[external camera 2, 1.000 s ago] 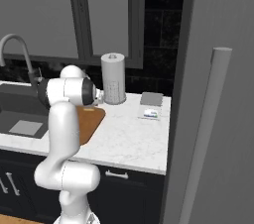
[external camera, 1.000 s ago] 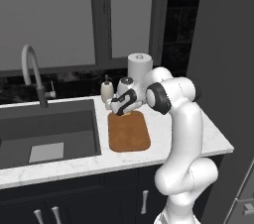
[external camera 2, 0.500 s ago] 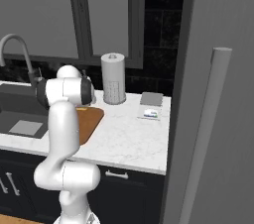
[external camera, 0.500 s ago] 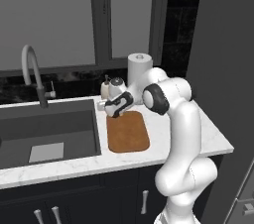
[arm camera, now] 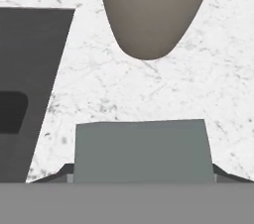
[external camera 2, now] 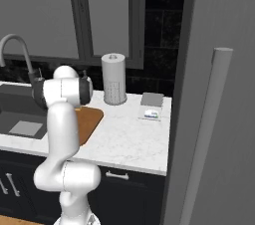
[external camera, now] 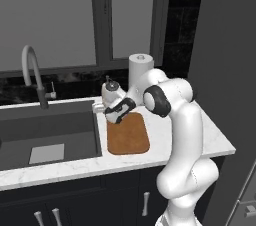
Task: Pick up the sponge from the counter and clean the cutting board by briefly scrubbing or pressing down on the cutting board. Once finished, release the sponge.
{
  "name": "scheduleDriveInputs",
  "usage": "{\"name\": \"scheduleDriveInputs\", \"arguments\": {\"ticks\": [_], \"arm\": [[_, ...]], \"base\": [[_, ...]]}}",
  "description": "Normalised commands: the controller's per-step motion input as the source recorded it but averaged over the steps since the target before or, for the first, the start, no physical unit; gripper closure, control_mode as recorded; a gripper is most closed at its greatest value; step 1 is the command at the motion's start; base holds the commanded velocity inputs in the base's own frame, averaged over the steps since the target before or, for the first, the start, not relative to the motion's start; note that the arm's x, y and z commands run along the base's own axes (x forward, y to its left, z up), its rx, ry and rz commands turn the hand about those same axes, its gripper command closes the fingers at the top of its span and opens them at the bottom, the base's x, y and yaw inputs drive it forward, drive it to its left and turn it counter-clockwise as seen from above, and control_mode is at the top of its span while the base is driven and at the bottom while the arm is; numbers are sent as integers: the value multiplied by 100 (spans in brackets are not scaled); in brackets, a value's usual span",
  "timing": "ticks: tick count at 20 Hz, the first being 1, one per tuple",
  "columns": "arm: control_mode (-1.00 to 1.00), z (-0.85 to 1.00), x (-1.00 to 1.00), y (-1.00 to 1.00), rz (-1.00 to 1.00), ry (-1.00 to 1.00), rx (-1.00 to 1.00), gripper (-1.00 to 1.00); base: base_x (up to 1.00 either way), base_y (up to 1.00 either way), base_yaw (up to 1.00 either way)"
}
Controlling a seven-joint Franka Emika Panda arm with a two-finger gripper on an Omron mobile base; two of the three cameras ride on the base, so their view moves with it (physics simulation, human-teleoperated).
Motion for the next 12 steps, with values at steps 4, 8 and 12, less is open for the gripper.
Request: {"name": "scheduleDriveInputs", "arguments": {"ticks": [4,8,12], "arm": [[-100,-23,-27,29,-2,-13,0,100],[-100,-50,-55,7,0,-14,0,100],[-100,-19,-59,0,0,-4,0,100]], "base": [[0,0,0],[0,0,0],[0,0,0]]}}
